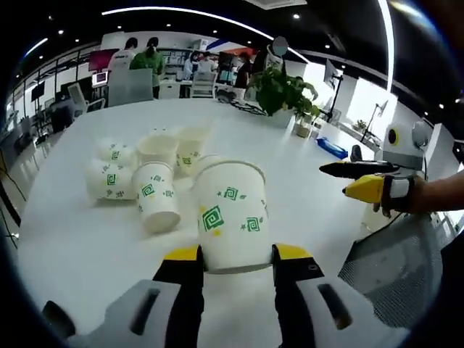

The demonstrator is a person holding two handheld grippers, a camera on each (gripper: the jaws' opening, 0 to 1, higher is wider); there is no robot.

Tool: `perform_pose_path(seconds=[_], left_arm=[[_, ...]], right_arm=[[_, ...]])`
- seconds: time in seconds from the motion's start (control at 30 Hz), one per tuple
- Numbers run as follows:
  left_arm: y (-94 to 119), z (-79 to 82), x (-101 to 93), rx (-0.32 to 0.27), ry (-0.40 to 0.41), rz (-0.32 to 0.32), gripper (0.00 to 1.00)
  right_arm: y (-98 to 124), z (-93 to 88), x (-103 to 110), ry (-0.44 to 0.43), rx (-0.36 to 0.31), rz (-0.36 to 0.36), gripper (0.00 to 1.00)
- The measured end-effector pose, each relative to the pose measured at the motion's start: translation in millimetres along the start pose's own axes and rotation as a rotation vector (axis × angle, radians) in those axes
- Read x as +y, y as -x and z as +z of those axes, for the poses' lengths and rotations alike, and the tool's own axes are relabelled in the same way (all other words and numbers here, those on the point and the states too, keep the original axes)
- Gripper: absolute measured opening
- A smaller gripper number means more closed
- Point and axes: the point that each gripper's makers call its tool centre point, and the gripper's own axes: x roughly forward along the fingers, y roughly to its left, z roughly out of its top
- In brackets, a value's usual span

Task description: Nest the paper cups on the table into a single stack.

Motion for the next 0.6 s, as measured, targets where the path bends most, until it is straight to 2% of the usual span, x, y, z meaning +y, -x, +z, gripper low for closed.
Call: perform_pose_path(seconds=[0.07, 0.23, 0.4, 0.6], left_arm=[[3, 2.9, -3.2, -0.008, -0.009, -0.004, 0.36], [7, 8.2, -12.0, -0.025, -0.042, -0.019, 0.36], [14, 14.5, -19.5, -0.048, -0.066, -0.031, 0.36], [22, 23.7, -26.9, -0.082, -0.085, -0.045, 0.36]], right_arm=[[0, -0.1, 1, 0.017, 0.000, 0.001, 0.85], [-2, 4.1, 20, 0.000, 0.001, 0.031, 0.84], [-6, 14.9, 35, -0.060, -0.033, 0.062, 0.83], [-12, 22.4, 52, -0.113, -0.038, 0.107, 0.80]])
